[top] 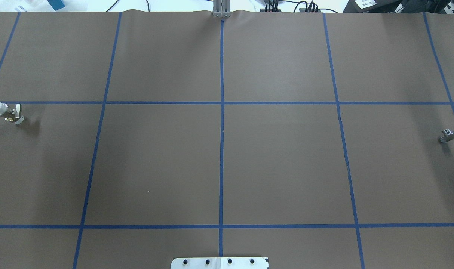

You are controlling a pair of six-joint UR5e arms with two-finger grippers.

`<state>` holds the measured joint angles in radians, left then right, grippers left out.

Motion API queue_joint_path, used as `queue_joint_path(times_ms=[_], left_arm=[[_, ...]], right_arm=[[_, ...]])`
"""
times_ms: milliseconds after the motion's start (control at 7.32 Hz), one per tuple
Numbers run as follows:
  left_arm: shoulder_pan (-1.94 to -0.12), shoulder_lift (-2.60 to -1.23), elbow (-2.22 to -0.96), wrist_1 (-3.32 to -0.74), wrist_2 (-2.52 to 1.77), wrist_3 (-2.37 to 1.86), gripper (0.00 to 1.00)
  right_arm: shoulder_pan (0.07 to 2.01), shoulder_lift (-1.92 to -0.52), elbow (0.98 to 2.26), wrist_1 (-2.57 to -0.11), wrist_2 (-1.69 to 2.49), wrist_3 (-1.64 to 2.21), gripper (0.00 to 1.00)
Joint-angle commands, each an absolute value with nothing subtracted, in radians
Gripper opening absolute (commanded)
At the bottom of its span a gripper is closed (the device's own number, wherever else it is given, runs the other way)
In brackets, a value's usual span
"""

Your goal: Assemble PPR valve and pipe with both arms

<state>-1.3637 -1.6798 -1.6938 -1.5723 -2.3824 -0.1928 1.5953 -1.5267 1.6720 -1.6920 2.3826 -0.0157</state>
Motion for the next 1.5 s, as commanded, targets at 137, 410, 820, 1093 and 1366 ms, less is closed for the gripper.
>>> queue_joint_path(times_ms=[137,410,820,1093,1366], left_arm=[[-1.283,-1.698,-1.646,-1.650,-2.321,-0.316,1.00],[-1.264,-1.715,-1.489,-1.863,-2.319,-0.388,1.00],[-1.223,-1.720,-1.457,-1.901,-2.312,-0.403,1.00],[-1.198,-1.718,-1.451,-1.908,-2.306,-0.403,1.00],[-1.198,-1.718,-1.441,-1.908,-2.303,-0.403,1.00]], right_arm=[[1.595,-1.532,1.672,-1.692,2.384,-0.015,1.00],[1.595,-1.531,1.671,-1.693,2.384,-0.014,1.00],[1.595,-1.528,1.663,-1.692,2.384,-0.012,1.00],[1.595,-1.528,1.664,-1.693,2.384,-0.012,1.00],[1.595,-1.528,1.664,-1.693,2.384,-0.012,1.00]])
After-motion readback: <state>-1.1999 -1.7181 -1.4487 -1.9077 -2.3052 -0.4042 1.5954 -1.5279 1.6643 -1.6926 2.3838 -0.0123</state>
